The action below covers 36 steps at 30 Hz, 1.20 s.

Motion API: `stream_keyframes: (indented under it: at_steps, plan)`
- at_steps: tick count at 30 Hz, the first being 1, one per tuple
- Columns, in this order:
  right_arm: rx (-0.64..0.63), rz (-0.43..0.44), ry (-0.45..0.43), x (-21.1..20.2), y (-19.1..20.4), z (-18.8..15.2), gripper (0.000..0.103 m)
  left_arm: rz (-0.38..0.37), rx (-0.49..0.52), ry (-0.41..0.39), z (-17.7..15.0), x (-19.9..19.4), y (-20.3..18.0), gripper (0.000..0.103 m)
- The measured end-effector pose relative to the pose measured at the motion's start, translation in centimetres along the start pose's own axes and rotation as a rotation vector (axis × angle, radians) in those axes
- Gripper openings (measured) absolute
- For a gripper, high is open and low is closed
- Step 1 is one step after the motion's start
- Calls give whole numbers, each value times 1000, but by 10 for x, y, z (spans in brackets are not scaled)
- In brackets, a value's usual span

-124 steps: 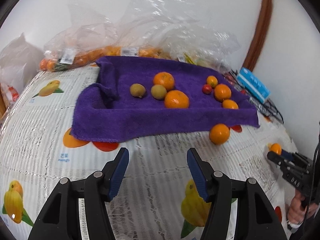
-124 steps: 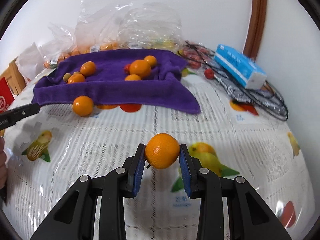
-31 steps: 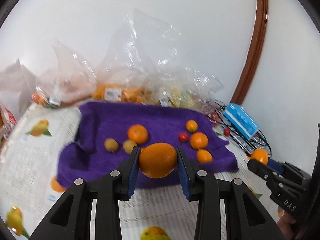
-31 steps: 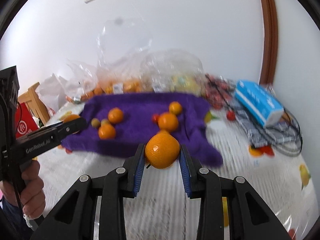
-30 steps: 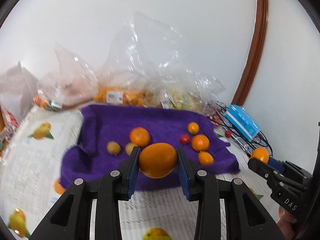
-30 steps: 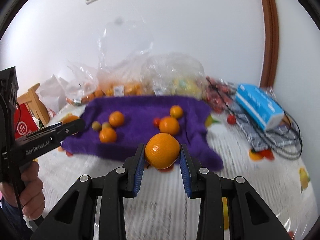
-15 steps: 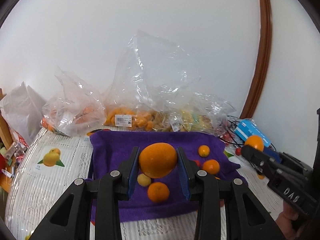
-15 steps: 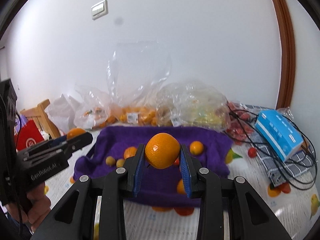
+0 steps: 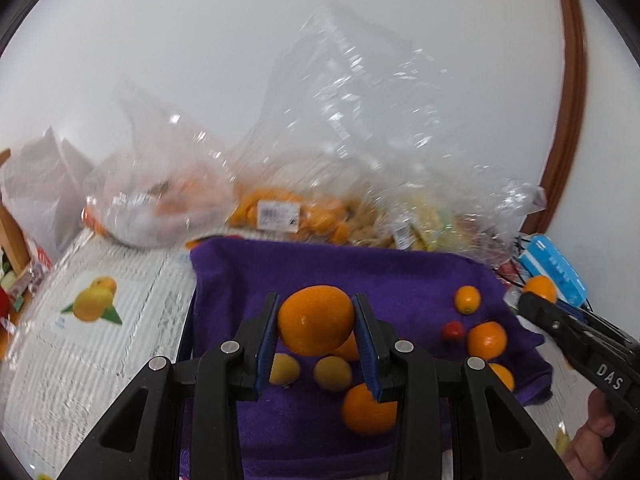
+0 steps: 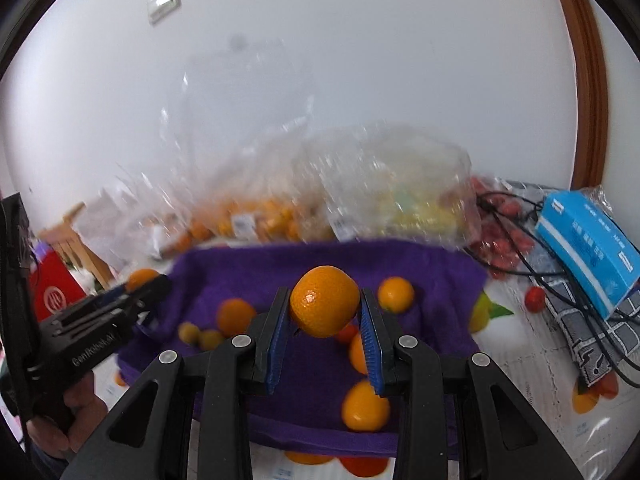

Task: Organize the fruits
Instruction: 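Lower both fruits onto the towel and open both tools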

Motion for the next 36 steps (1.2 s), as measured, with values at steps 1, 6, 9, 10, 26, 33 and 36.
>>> stream_keyframes:
  at_steps: [1, 6, 9, 10, 26, 33, 36]
  plan:
    - [-2, -3, -4, 0, -2, -2, 34, 7, -4, 5, -2, 3, 2, 34]
    - [41, -18, 18, 8, -18, -7, 34, 38, -17, 30, -8, 12, 13, 34]
    - [68, -14, 25, 9, -23, -10, 34, 52, -21, 31, -9, 14, 18, 34]
    - [72, -11, 26, 10, -23, -10, 34, 61, -21, 33, -9, 15, 20, 34]
    - [3, 38, 111, 32, 6, -38, 34, 115, -23, 114, -23, 33, 26, 34]
    - [-12, 34, 143, 38, 10, -45, 34, 123, -17, 133, -27, 36, 26, 34]
    - [-23, 28, 151, 40, 11, -49, 34, 124, -15, 133, -27, 37, 26, 34]
Point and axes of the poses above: each gripper's, at about its wrist camera, not at the fingertips, and x roughly the way its jaws point, y to its left, z to its top, the point moved 6 cm from there along x, roughly the way its jaws point, and after that the axes turned 8 degrees about -y, right-handed, at the moved point
